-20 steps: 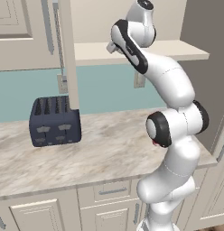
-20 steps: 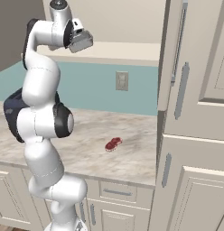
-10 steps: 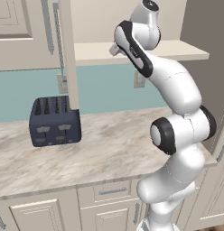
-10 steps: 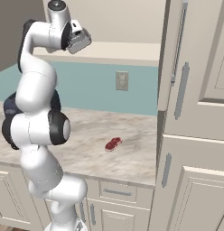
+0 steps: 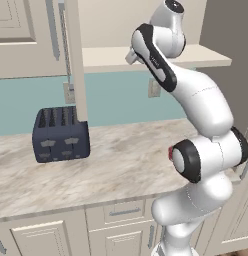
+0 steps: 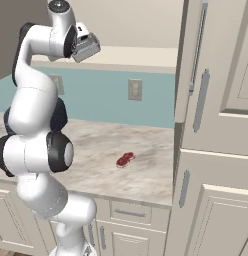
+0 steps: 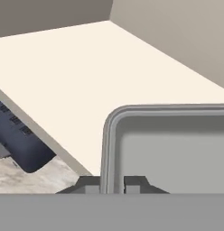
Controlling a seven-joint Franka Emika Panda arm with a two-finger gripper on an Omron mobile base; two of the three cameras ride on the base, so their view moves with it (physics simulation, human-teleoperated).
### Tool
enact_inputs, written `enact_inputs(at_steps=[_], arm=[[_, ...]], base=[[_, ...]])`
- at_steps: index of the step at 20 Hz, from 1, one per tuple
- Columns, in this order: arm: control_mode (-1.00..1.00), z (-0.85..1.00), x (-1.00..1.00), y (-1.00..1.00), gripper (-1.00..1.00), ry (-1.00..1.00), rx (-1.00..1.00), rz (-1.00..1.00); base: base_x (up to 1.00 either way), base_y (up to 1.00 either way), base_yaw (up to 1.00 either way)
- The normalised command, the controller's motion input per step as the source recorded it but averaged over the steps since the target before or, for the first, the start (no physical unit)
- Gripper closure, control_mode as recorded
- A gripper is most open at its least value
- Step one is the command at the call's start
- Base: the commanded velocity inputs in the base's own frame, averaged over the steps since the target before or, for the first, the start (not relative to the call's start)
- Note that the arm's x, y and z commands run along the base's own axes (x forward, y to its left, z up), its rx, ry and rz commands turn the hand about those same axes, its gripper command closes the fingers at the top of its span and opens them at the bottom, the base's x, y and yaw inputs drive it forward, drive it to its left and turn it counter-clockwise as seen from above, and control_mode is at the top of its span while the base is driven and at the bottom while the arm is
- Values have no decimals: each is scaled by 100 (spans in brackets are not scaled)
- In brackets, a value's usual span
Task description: Retrieve the tupperware from the cabinet, then place the raw meat into the tupperware to avoid contamination.
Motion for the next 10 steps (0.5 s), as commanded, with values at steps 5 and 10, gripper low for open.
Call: enact_inputs(at_steps=[5,10], arm=[[-100,8,-40,-8,100,-5,0,0],[-100,10,-40,-6,100,-6,0,0]], base=[[0,0,0],[0,0,0]])
